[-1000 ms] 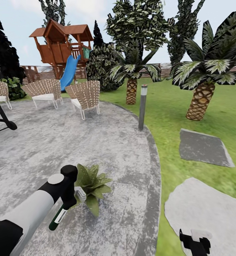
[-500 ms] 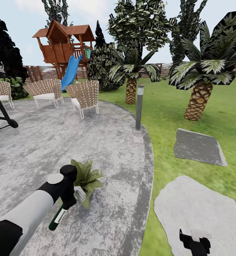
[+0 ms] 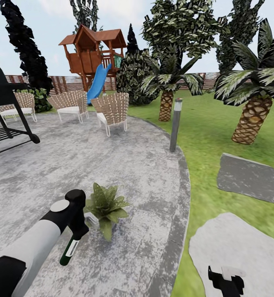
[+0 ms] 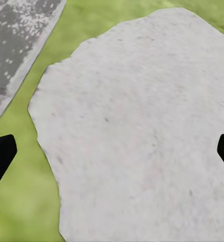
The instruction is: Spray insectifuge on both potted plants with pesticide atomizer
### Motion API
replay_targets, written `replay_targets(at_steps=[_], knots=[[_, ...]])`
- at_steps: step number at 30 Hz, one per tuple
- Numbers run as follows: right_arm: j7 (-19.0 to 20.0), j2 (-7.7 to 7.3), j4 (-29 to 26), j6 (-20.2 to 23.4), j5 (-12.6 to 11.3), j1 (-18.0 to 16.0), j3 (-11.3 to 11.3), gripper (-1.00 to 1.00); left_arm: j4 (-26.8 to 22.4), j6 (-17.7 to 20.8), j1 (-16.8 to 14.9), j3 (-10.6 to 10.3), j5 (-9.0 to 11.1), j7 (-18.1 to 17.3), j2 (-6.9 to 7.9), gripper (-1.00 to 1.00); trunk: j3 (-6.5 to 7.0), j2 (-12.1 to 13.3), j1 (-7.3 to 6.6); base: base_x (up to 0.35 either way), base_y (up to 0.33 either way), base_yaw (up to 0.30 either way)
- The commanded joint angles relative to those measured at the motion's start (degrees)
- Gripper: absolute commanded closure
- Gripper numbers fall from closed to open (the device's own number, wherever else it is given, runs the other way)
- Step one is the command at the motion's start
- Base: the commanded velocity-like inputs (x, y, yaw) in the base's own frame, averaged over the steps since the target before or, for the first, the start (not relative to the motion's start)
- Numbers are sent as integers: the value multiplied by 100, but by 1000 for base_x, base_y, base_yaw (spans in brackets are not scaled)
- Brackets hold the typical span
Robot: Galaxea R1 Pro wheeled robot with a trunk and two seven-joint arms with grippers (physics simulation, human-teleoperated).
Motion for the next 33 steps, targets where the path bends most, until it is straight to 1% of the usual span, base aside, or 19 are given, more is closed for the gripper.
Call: replay_targets(at_steps=[1, 14, 19, 24, 30, 32, 33], knots=[[-22, 1, 6, -15, 60, -4, -29, -100, -6, 50, -3, -26, -38, -43, 4, 100, -5, -2, -1, 51, -11, 22], [-16, 1, 6, -15, 61, -4, -29, -100, 1, 50, 7, -23, -28, -41, -14, 100, -5, -2, -1, 214, -168, 5], [-17, 1, 6, -15, 60, -4, -29, -100, 1, 50, 36, -23, -32, -41, -9, 100, -5, -2, -1, 122, -261, 197], [-16, 1, 6, -15, 60, -4, -29, -100, 1, 50, 42, -17, -36, -41, 2, 100, -5, -2, -1, 2, -273, 274], [-16, 1, 6, -15, 60, -4, -29, -100, 1, 50, 54, -14, -39, -41, 23, 100, -5, -2, -1, -178, -165, 276], [-16, 1, 6, -15, 61, -4, -29, -100, 1, 50, 136, -14, -37, -37, 23, 100, -5, -2, -1, -55, -34, 245], [-16, 1, 6, -15, 61, -4, -29, -100, 1, 50, 240, -14, -37, -24, 23, 100, -5, -2, -1, -15, -10, 87]])
